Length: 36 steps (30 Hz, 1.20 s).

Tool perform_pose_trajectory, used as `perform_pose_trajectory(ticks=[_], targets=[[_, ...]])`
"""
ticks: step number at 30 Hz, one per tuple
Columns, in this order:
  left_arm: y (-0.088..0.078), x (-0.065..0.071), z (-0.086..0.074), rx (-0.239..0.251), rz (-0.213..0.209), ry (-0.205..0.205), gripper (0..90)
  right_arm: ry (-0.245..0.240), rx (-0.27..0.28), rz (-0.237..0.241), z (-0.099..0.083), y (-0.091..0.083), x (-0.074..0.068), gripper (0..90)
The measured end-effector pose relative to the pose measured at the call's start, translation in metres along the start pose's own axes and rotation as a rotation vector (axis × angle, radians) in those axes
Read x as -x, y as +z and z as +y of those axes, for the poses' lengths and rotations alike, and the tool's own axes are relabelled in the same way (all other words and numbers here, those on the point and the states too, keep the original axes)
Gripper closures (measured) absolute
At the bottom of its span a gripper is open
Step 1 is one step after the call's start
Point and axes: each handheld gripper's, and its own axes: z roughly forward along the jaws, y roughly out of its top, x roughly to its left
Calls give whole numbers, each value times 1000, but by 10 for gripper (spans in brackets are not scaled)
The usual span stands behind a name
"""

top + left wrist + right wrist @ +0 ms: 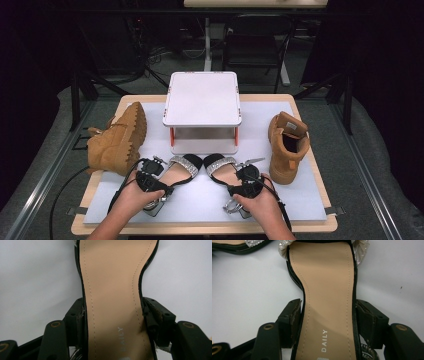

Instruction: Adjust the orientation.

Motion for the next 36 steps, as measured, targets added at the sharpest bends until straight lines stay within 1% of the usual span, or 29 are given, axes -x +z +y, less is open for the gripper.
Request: perform_pose_trajectory(ticks=[1, 2, 3, 4, 5, 6, 8, 9, 10, 11, 12, 13, 14, 15, 17, 19, 21, 23, 25, 27, 28, 30, 31, 32, 35, 36], targets=[[0, 0, 1, -11, -1, -1, 406, 0, -7, 2, 1, 0, 0, 391], [0, 0, 2, -18, 0, 7, 406, -10, -23, -2, 2, 0, 0, 389], [0, 0, 3, -22, 0, 2, 406, -15, -27, 1, 3, 0, 0, 387], [0, 0, 4, -31, -4, -1, 406, -18, -44, 2, 5, -1, -1, 386], [0, 0, 4, -31, -4, -1, 406, -18, -44, 2, 5, -1, -1, 386], [0, -1, 5, -38, -4, 6, 406, -41, -76, -11, 9, 0, -2, 383], [0, 0, 5, -46, -2, 4, 406, -53, -102, -18, 12, 0, -3, 382], [0, 0, 6, -50, -7, -4, 405, -62, -112, -25, 13, 0, -3, 381], [0, -1, 6, -49, -7, -3, 405, -63, -125, -27, 15, 0, -5, 380], [1, -1, 6, -47, -15, -11, 405, -76, -149, -41, 16, 0, -5, 379], [0, -2, 6, -52, -18, -7, 405, -67, -147, -33, 17, 1, -6, 379], [0, -3, 6, -52, -21, -8, 405, -88, -177, -45, 20, 0, -5, 378], [1, -3, 6, -50, -26, -15, 405, -86, -187, -37, 21, 1, -6, 378], [1, -3, 6, -50, -26, -15, 405, -95, -205, -48, 23, 1, -6, 378], [1, -3, 7, -54, -26, -16, 406, -90, -226, -47, 26, 2, -7, 380], [1, -3, 7, -58, -29, -15, 406, -82, -242, -43, 28, 3, -7, 382], [1, -3, 8, -59, -31, -14, 406, -84, -247, -45, 28, 3, -6, 382], [1, -4, 8, -61, -36, -18, 406, -88, -248, -37, 28, 2, -5, 382], [1, -4, 8, -62, -40, -19, 406, -88, -236, -35, 27, 2, -5, 381], [1, -4, 8, -65, -37, -16, 406, -97, -245, -35, 28, 2, -5, 381], [1, -4, 9, -68, -35, -16, 407, -86, -242, -38, 28, 3, -6, 382], [1, -3, 9, -77, -33, -16, 406, -88, -253, -50, 29, 3, -7, 383], [1, -3, 9, -78, -34, -16, 407, -115, -288, -54, 32, 2, -7, 383], [1, -4, 10, -79, -35, -16, 407, -93, -269, -55, 31, 4, -8, 383], [1, -5, 11, -86, -41, -21, 409, -94, -296, -63, 34, 5, -8, 386], [1, -5, 11, -87, -43, -24, 409, -90, -298, -63, 35, 6, -9, 387]])
